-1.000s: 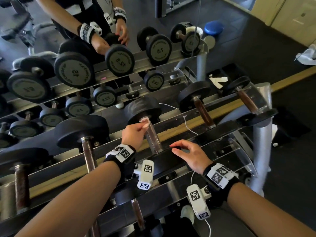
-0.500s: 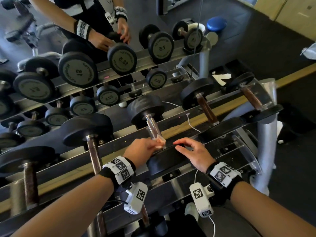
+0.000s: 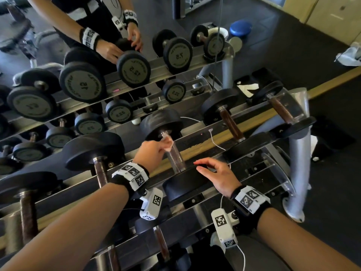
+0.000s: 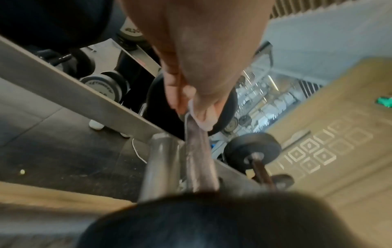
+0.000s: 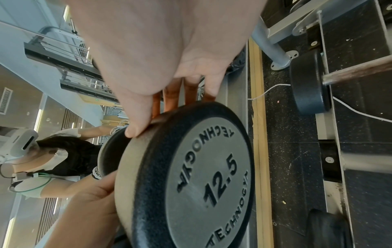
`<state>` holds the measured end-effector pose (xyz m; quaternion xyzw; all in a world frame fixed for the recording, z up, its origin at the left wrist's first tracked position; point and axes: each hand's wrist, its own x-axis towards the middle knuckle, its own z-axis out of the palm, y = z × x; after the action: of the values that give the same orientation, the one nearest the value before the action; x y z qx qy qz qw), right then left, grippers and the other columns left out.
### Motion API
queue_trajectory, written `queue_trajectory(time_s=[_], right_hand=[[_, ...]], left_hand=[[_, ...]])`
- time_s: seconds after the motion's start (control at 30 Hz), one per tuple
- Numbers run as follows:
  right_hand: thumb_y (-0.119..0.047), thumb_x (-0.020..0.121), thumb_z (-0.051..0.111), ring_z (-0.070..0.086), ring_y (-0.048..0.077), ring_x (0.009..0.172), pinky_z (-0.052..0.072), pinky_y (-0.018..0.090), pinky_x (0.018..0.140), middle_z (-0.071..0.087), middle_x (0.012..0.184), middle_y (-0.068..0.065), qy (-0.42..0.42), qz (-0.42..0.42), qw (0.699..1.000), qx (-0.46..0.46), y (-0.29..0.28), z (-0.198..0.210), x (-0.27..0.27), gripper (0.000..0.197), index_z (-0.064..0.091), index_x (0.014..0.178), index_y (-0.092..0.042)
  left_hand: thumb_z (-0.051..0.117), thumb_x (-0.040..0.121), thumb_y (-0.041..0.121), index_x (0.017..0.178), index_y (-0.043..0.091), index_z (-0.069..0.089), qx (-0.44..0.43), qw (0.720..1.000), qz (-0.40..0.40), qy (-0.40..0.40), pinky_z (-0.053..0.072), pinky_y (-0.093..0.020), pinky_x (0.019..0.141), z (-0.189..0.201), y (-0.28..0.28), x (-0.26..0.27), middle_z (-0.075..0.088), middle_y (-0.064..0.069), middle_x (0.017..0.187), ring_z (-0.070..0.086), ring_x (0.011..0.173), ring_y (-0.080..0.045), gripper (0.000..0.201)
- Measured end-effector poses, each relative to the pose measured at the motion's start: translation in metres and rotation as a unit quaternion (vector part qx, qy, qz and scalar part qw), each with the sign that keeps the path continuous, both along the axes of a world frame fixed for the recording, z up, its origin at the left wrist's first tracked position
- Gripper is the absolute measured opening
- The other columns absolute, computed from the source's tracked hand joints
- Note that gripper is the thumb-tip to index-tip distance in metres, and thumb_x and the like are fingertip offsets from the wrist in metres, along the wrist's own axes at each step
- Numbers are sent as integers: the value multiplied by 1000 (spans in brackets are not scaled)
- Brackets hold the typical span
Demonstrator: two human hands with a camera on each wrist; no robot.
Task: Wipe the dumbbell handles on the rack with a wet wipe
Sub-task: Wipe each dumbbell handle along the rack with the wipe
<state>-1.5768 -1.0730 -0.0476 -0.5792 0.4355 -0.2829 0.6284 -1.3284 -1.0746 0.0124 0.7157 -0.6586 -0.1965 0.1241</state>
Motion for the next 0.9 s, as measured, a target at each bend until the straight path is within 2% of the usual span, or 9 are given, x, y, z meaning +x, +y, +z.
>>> queue_trajectory(time_s=[0.07,0.17,0.37,0.43,0.53,0.6,0.7,0.83,0.9], right_hand=[[-21,93,66,61,-13,97,42,0,77,70,107,-15,-1,2,1000,1,1,0,0,15,71,106,-27],[-21,93,66,61,-12,98,43,1,78,70,107,-15,1,2,1000,-3,1,0,0,15,70,107,-27],[-18,93,66,65,-4,98,49,9,79,72,103,-14,-13,2,1000,8,0,1,2,16,71,107,-24],[-18,93,66,65,-2,99,49,10,79,72,106,-10,-5,0,1000,7,0,2,3,16,71,107,-24],[-19,93,66,66,5,103,51,15,84,72,107,-7,13,9,1000,10,-3,4,2,16,71,107,-25],[-20,93,67,66,9,106,52,19,87,72,107,-7,37,25,999,9,-6,6,2,17,71,108,-27],[-23,89,72,60,2,116,45,29,106,68,119,-11,69,44,997,-17,-16,13,7,29,66,114,-35],[-54,72,76,53,-3,124,36,29,109,64,128,-16,52,93,994,-14,-32,30,29,59,58,126,-41],[-50,75,77,59,4,119,41,32,107,68,122,-10,52,115,992,-18,-40,34,41,55,63,124,-31]], left_hand=[[54,99,18,123,32,69,15,1000,-3,-14,41,-24,99,-4,4,-1,71,2,120,64,113,-20,31],[59,98,27,119,32,71,-10,1000,4,10,37,-15,87,-8,12,-5,74,4,112,66,106,-17,25],[54,99,35,115,36,72,41,998,-43,0,36,-16,81,-19,39,-21,73,9,115,66,104,-13,24],[53,100,34,110,36,73,79,995,-38,43,38,-16,82,-18,45,-21,72,11,112,65,103,-9,23],[55,99,23,95,25,72,121,979,24,165,44,-28,88,-14,46,-15,70,3,96,63,95,-14,17],[54,100,12,95,16,69,105,960,76,248,44,-30,88,-11,45,-11,67,-2,92,58,90,-15,16],[53,100,11,104,10,65,55,917,166,358,44,-29,79,-7,44,-10,65,-4,94,56,84,-14,13],[52,100,7,92,14,61,22,810,255,528,43,-24,67,-3,42,-23,61,-4,84,54,72,-13,14],[53,100,8,92,13,62,27,769,281,573,45,-20,60,-1,36,-30,62,-4,79,56,63,-10,13]])
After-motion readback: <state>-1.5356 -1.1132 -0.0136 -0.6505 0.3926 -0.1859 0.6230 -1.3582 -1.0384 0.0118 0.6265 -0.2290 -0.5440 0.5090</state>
